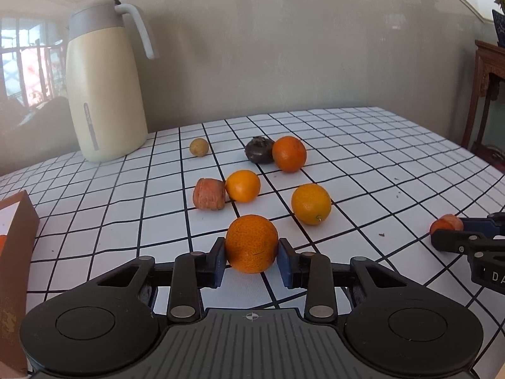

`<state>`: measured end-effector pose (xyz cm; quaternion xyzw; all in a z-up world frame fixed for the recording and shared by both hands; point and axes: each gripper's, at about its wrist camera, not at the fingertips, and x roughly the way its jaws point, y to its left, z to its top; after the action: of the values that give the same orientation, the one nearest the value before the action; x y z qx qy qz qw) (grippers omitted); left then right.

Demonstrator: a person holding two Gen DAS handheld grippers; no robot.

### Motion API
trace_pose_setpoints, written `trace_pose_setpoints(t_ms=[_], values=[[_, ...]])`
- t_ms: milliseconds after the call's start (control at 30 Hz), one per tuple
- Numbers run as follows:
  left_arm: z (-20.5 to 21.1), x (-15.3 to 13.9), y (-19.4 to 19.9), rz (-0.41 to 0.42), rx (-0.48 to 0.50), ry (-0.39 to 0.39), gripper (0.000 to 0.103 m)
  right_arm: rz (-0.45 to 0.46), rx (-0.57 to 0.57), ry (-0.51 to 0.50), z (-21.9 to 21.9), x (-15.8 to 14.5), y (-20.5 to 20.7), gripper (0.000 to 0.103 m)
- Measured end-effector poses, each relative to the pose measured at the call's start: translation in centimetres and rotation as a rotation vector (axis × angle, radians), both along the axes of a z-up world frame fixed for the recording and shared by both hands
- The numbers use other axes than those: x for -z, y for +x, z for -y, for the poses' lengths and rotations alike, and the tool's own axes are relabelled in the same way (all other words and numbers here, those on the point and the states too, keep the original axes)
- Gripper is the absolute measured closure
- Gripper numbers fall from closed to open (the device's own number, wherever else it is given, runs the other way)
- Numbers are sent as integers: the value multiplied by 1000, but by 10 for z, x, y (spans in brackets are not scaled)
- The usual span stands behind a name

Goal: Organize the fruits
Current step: 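Grasp the orange cylinder piece with the right gripper while the left grasps an orange, then carry the orange and cylinder piece over the tray and open both grippers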

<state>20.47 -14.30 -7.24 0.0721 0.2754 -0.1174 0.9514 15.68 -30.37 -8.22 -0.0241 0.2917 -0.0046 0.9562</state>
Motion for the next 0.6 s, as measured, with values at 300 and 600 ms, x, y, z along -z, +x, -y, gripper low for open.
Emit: trace_pose_setpoints(t_ms=[300,600], values=[[-16,-22,-34,52,3,-7,69,58,-18,10,-14,-11,-13,88],[-63,-38,-81,94,-74,10,69,124,-78,46,-45,-28,-28,88]])
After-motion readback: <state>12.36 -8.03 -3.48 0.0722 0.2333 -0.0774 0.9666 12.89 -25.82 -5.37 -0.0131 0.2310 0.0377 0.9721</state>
